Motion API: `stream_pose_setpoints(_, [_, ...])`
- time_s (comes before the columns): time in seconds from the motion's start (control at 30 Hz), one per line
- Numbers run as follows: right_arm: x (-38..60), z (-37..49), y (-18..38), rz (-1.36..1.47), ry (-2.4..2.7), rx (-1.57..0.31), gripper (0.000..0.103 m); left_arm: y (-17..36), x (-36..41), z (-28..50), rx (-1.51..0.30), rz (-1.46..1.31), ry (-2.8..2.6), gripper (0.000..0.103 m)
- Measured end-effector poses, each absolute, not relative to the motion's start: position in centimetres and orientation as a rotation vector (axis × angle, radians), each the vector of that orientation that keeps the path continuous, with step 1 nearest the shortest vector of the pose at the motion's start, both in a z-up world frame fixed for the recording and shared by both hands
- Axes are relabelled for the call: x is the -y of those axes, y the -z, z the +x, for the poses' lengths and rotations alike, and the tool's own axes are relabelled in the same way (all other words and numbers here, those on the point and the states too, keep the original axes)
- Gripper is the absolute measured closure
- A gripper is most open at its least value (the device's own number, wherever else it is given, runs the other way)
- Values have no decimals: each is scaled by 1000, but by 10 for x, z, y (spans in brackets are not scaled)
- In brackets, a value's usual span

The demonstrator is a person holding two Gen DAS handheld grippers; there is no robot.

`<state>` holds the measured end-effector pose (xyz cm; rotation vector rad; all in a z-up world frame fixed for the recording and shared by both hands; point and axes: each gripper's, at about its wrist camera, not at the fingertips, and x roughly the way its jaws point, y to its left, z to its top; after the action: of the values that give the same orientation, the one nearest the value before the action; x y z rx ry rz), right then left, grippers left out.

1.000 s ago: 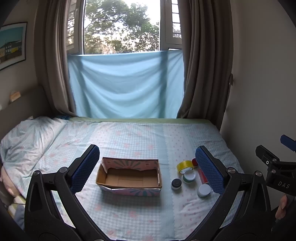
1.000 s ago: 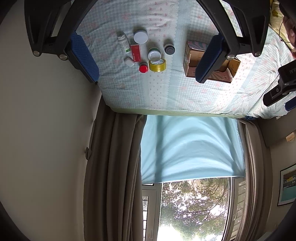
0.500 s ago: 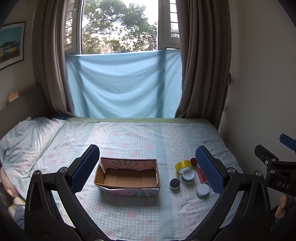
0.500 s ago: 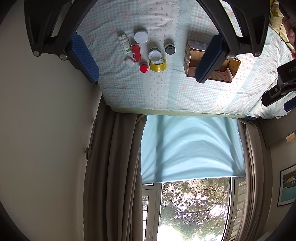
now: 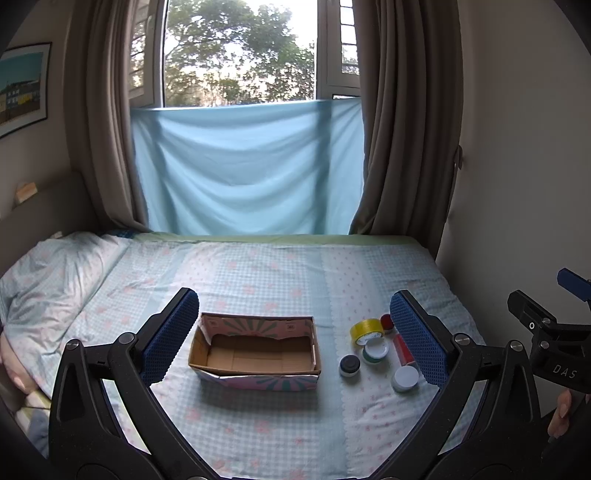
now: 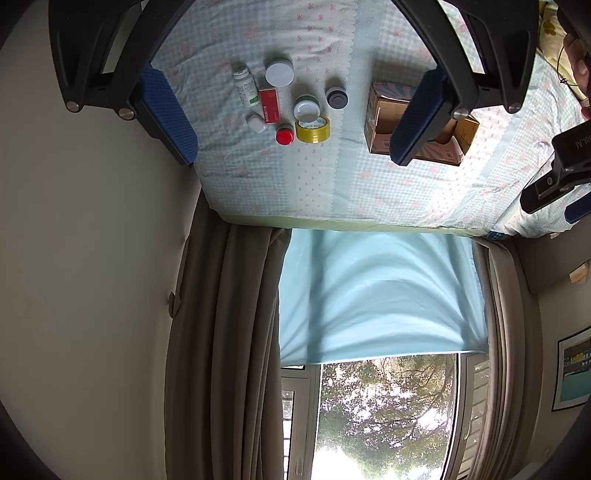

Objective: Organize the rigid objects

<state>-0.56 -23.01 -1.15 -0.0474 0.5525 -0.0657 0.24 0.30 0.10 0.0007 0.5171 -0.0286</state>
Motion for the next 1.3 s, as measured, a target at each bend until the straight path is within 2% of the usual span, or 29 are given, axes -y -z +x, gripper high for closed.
stream_pose_setpoints(1.3, [223,-7,11,-38,75,-558,0,6,-3,16,-552,0,46,0])
